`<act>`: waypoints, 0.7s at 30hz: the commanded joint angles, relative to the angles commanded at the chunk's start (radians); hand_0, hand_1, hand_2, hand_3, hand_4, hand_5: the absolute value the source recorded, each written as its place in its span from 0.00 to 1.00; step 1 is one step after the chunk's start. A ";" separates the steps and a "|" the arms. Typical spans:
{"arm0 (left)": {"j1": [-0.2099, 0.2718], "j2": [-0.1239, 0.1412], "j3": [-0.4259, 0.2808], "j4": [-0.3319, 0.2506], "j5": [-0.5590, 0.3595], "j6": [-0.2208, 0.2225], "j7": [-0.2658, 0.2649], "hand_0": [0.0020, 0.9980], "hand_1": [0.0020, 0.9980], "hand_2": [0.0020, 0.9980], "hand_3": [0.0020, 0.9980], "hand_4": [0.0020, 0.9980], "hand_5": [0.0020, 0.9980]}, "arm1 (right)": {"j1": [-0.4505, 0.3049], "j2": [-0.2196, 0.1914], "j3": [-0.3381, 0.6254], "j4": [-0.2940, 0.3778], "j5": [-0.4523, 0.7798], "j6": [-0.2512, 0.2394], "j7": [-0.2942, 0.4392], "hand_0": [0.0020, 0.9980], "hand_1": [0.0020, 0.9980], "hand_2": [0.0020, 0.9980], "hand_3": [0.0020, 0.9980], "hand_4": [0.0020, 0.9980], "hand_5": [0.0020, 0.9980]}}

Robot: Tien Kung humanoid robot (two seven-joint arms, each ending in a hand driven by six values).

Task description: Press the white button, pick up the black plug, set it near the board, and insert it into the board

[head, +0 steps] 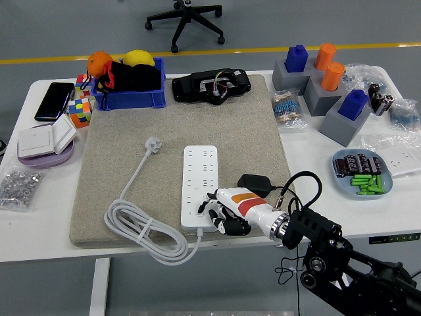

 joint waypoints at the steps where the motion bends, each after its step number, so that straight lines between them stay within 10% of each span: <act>1: 0.000 0.000 0.000 0.000 0.001 0.000 0.000 0.47 0.50 0.51 0.58 0.59 0.27 | 0.001 0.000 -0.001 -0.005 -0.004 -0.001 0.001 0.00 0.00 0.09 0.60 0.34 0.00; 21: -0.003 0.000 -0.002 0.000 0.010 -0.002 0.001 0.47 0.50 0.51 0.58 0.59 0.27 | 0.008 -0.010 -0.021 -0.043 -0.026 -0.022 0.044 0.00 0.00 0.09 0.59 0.34 0.00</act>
